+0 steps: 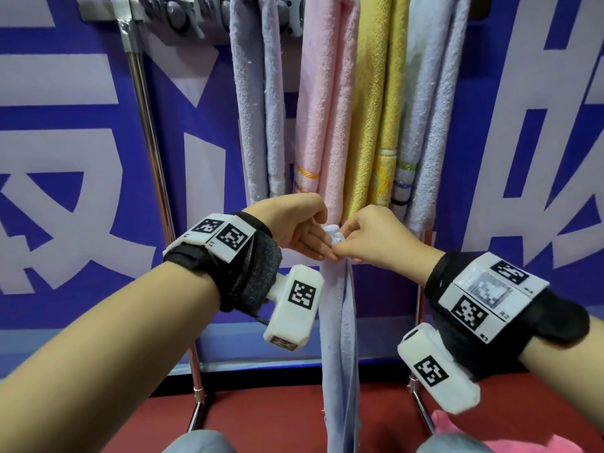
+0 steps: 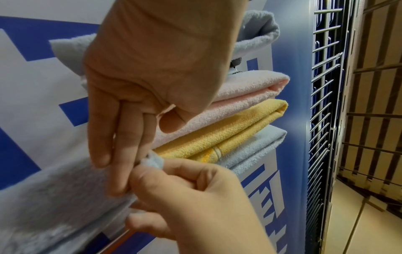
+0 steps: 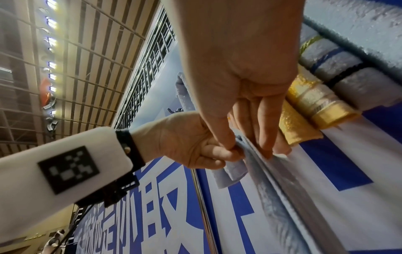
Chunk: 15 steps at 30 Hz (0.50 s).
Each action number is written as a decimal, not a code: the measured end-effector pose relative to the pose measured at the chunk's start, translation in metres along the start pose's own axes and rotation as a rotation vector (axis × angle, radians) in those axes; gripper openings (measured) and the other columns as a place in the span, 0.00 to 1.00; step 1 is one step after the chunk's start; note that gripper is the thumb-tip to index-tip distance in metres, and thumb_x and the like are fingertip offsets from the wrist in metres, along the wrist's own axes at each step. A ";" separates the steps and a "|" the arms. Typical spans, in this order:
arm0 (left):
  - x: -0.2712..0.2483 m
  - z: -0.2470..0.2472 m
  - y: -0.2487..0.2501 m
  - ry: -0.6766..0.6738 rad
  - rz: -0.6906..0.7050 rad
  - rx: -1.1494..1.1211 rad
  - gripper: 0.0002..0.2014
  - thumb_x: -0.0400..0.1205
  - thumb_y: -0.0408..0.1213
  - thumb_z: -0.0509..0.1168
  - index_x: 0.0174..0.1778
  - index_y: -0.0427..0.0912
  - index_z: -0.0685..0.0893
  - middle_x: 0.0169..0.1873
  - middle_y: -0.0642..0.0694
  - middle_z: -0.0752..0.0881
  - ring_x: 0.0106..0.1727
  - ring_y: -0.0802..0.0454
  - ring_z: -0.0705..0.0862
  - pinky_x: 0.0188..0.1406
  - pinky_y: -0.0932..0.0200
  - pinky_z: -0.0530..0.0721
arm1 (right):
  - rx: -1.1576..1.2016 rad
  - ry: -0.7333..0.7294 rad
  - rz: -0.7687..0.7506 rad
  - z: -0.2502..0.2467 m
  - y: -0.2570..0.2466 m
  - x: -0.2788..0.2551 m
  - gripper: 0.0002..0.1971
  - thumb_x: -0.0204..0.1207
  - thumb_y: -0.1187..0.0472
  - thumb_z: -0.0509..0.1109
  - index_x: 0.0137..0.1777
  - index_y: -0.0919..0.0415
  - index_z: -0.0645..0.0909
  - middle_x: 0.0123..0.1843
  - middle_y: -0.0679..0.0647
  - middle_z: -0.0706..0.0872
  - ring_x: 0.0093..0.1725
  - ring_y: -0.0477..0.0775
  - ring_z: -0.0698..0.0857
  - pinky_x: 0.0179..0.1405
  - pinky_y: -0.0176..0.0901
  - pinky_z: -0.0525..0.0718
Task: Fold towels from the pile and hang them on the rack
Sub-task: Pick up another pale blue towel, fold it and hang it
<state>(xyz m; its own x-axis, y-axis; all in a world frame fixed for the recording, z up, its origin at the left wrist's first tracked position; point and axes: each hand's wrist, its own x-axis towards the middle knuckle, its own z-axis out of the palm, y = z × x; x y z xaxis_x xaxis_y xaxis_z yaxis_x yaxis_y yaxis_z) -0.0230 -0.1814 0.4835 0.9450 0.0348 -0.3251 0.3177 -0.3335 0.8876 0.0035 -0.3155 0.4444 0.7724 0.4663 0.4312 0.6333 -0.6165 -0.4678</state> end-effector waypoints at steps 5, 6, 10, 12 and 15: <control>-0.004 -0.001 0.003 -0.017 -0.007 -0.025 0.20 0.80 0.29 0.43 0.40 0.24 0.80 0.28 0.35 0.89 0.31 0.45 0.90 0.44 0.55 0.85 | -0.084 0.032 -0.086 -0.001 0.001 0.002 0.12 0.67 0.59 0.73 0.36 0.70 0.88 0.30 0.67 0.86 0.34 0.60 0.82 0.39 0.50 0.81; -0.005 -0.001 0.004 -0.006 0.002 -0.039 0.19 0.80 0.28 0.43 0.39 0.25 0.79 0.26 0.36 0.88 0.28 0.45 0.89 0.44 0.54 0.85 | -0.106 0.037 -0.093 -0.001 0.000 0.002 0.13 0.67 0.57 0.73 0.36 0.71 0.87 0.29 0.67 0.85 0.33 0.58 0.79 0.36 0.49 0.79; -0.009 0.003 0.002 -0.016 0.069 -0.047 0.18 0.80 0.25 0.42 0.40 0.28 0.79 0.28 0.39 0.89 0.32 0.47 0.89 0.46 0.54 0.85 | -0.208 0.047 -0.082 -0.003 -0.004 0.003 0.19 0.71 0.51 0.71 0.29 0.67 0.83 0.21 0.57 0.74 0.31 0.57 0.75 0.25 0.47 0.65; -0.009 0.003 0.000 0.007 0.141 0.009 0.17 0.81 0.25 0.43 0.48 0.30 0.79 0.34 0.42 0.90 0.37 0.50 0.90 0.42 0.57 0.87 | -0.156 0.060 -0.056 -0.009 0.001 0.005 0.24 0.71 0.46 0.70 0.21 0.64 0.77 0.19 0.59 0.72 0.28 0.58 0.73 0.26 0.47 0.67; -0.003 -0.002 -0.006 0.251 0.356 0.194 0.18 0.80 0.26 0.49 0.62 0.41 0.77 0.35 0.46 0.88 0.32 0.53 0.87 0.33 0.62 0.84 | 0.000 0.103 0.003 -0.020 0.008 0.008 0.20 0.68 0.56 0.71 0.22 0.70 0.76 0.21 0.64 0.74 0.25 0.56 0.77 0.34 0.51 0.83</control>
<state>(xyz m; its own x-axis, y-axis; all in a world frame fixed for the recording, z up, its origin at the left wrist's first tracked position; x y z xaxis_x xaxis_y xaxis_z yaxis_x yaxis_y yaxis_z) -0.0272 -0.1782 0.4799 0.9896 0.1049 0.0983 -0.0272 -0.5349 0.8445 0.0137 -0.3298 0.4595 0.7654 0.3970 0.5064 0.6309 -0.6179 -0.4691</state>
